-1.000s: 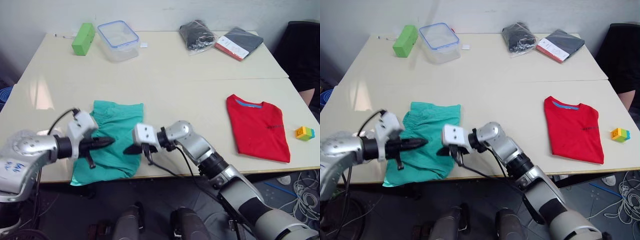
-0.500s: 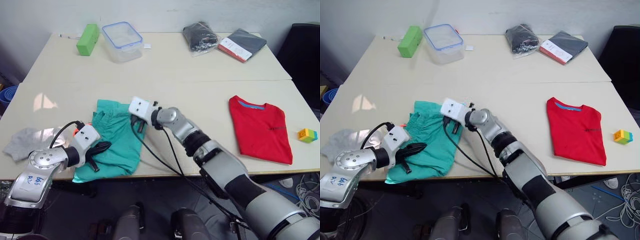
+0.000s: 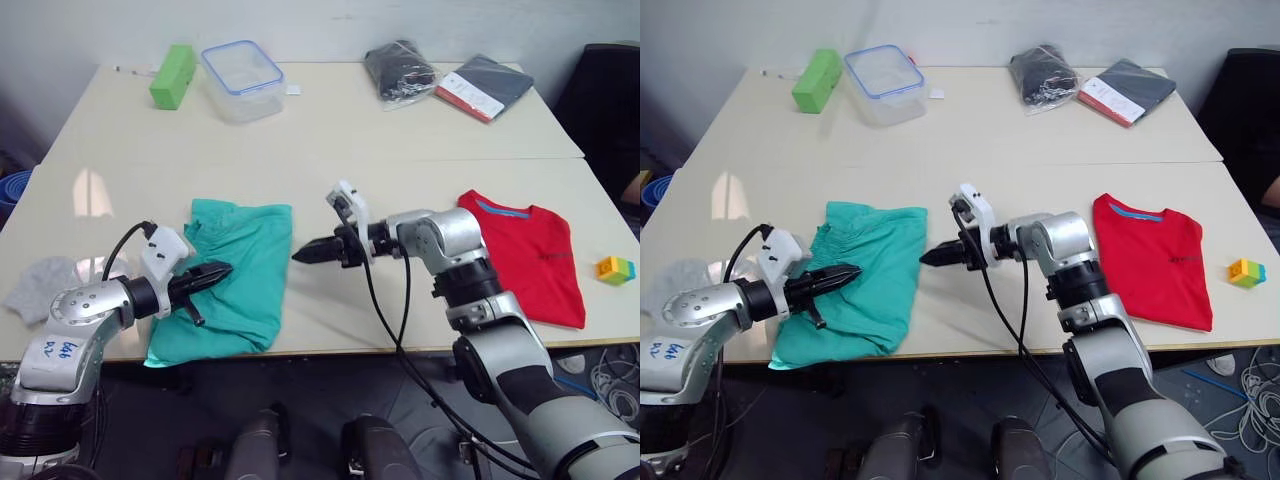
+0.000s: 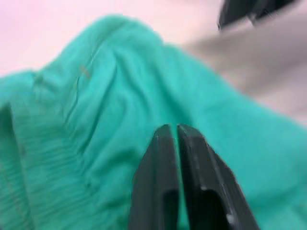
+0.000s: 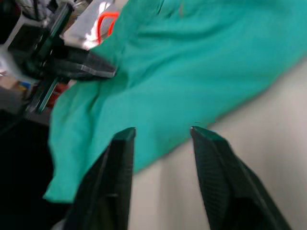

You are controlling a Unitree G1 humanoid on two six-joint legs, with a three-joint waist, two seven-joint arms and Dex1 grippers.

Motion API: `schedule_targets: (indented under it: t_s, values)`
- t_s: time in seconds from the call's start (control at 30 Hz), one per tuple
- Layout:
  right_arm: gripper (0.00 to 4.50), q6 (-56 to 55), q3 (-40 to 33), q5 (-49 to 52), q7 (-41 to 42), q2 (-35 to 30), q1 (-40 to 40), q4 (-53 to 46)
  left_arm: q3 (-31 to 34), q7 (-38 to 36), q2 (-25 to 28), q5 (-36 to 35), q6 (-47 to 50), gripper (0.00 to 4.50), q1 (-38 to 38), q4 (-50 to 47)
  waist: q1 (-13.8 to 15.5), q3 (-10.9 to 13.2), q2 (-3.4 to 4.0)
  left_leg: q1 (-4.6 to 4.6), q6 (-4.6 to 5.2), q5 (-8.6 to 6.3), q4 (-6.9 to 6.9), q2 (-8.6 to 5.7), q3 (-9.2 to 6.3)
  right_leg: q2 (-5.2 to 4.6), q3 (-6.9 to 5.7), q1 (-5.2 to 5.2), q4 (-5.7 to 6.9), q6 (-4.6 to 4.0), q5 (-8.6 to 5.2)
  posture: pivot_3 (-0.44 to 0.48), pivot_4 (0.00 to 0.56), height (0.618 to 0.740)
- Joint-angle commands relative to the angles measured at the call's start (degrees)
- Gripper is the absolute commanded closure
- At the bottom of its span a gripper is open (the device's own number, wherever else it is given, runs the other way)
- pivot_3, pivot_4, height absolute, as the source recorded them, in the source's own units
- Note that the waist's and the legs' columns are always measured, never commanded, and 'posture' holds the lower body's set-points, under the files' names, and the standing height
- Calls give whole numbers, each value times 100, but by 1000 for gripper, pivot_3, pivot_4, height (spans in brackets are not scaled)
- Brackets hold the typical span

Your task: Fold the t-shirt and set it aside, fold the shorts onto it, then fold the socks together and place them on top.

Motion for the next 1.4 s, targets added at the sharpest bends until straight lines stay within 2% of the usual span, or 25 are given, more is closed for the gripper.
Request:
schedule_targets:
  t_s: [0.03, 0.13, 0.2, 0.33, 0.53, 0.63, 0.73, 1.1, 1.13, 1.3, 1.33, 1.4]
  values:
    - [1033, 599, -335, 327, -473, 336, 7, -147, 449, -277, 250, -533, 257, 2918, 25, -521, -26, 0, 0, 2, -4, 2, -3, 1, 1, 2, 0, -1, 1, 0, 0, 0, 150, 740]
    - [71, 606, -411, 354, -757, 601, 32, 72, 607, -386, 455, -609, 330, 2013, 87, -601, -45, 0, 1, 5, -13, 8, -10, 5, 0, 7, 1, -5, 3, 0, 0, 0, 150, 740]
    - [0, 376, -358, 266, -979, 872, 46, 368, 762, -517, 680, -589, 317, 1298, 192, -614, -49, 1, 0, 4, -12, 8, -10, 3, 0, 7, 2, -3, 1, 0, 0, 0, 150, 740]
    - [0, -198, -460, 111, -1538, 1684, -194, 1324, 1668, -753, 1179, -740, 523, 86, 558, -558, -159, -4, -7, 9, -12, 8, -13, 4, 5, 8, 6, -3, 0, 0, 0, 0, 150, 740]
    - [0, -659, -1001, 295, -1906, 2340, -613, 2201, 2169, -779, 1244, -839, 649, 35, 1060, -950, -170, -4, -6, 24, -19, 9, -31, 6, 9, 9, 14, -5, 4, -1, -1, 0, 150, 740]
    - [0, -928, -1006, 185, -1920, 2434, -687, 2489, 2237, -711, 1220, -850, 661, 35, 1149, -1019, -170, -4, -6, 22, -20, 9, -33, 6, 9, 10, 15, -8, 4, -2, -1, 0, 150, 740]
    - [584, -1130, -1022, 92, -1983, 2447, -711, 2718, 2266, -659, 1211, -820, 633, 0, 1181, -1029, -166, -4, -6, 22, -20, 9, -33, 6, 9, 9, 16, -7, 3, -2, -1, 0, 150, 740]
    - [4314, -1345, -712, -40, -1611, 2294, -655, 2392, 1824, -656, 1288, -650, 374, 0, 764, -687, -151, -6, -10, 22, -22, 9, -39, 6, 9, 9, 17, -9, 1, -2, -1, 0, 150, 740]
    - [4454, -1261, -701, -9, -1575, 2252, -634, 2269, 1785, -667, 1286, -678, 380, 0, 694, -658, -140, -6, -10, 23, -22, 10, -39, 6, 9, 9, 17, -8, 1, -3, 0, 0, 150, 740]
    - [4454, -828, -305, 94, -1211, 1657, -347, 981, 1605, -772, 1250, -979, 555, 0, 433, -697, -92, -5, -10, 6, -18, 8, -38, 0, 7, 5, 17, -14, -6, -4, 0, 0, 150, 740]
    - [4454, -661, -231, 146, -1116, 1387, -289, 573, 1520, -786, 1233, -1048, 596, 0, 374, -750, -76, -5, -10, 2, -16, 7, -38, -3, 7, 4, 17, -15, -11, -4, 1, 0, 150, 740]
    - [4454, -166, -64, 307, -762, 392, -155, -584, 1207, -855, 1193, -1190, 645, 0, 223, -931, -26, -1, -7, -7, -10, 4, -33, -6, 7, 1, 18, -14, -17, -4, 1, 0, 150, 740]
